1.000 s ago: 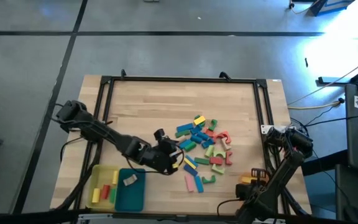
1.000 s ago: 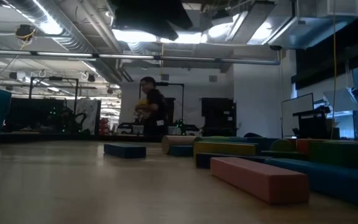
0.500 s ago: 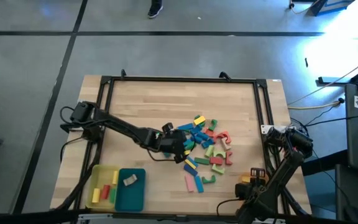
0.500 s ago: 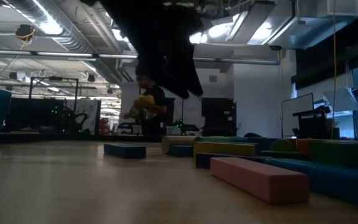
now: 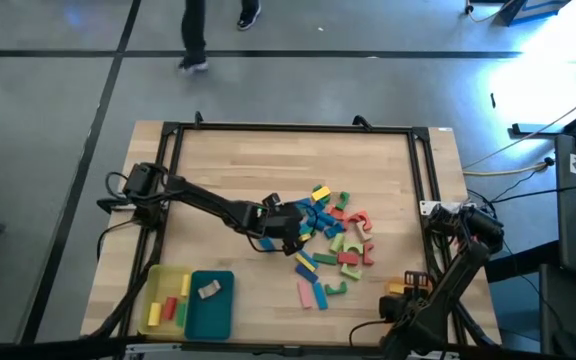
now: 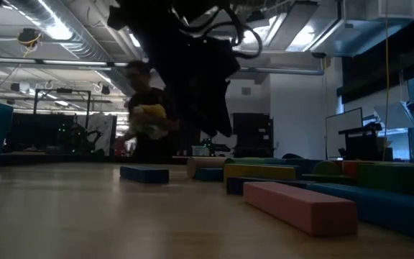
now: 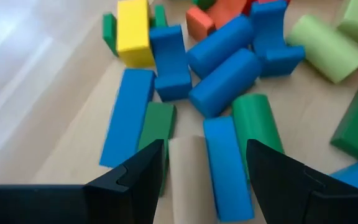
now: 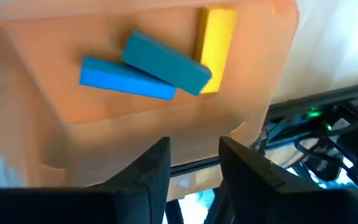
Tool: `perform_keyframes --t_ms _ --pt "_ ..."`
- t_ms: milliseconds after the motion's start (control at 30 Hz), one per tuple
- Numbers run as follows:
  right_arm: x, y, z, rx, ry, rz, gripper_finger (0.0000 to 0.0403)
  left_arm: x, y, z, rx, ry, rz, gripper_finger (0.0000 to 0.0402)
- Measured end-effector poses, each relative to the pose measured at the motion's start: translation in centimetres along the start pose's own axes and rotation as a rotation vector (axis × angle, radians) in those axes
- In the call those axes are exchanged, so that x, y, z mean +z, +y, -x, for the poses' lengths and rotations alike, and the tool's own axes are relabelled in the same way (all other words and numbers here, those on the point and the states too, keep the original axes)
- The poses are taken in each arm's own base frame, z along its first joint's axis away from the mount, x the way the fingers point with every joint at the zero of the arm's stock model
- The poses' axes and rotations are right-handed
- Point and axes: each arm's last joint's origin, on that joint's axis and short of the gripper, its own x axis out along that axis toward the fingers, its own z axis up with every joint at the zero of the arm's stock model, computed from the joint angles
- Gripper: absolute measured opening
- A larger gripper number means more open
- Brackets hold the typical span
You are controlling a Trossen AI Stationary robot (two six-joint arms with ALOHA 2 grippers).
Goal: Sort blocks by size
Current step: Put the brown cylindrical block into the blue bin
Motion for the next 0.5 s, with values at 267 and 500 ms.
perform_keyframes --t_ms 267,500 --pt "-0.7 -0.7 2.6 0.022 -0.164 0.011 0.0138 -0.8 -0.1 -1.5 0.019 0.035 -0.016 0.0205" --pt "-1.1 -1.3 4.6 0.028 -0.313 0.017 0.0138 -1.4 0.2 -2.7 0.045 0.071 -0.025 0.0205"
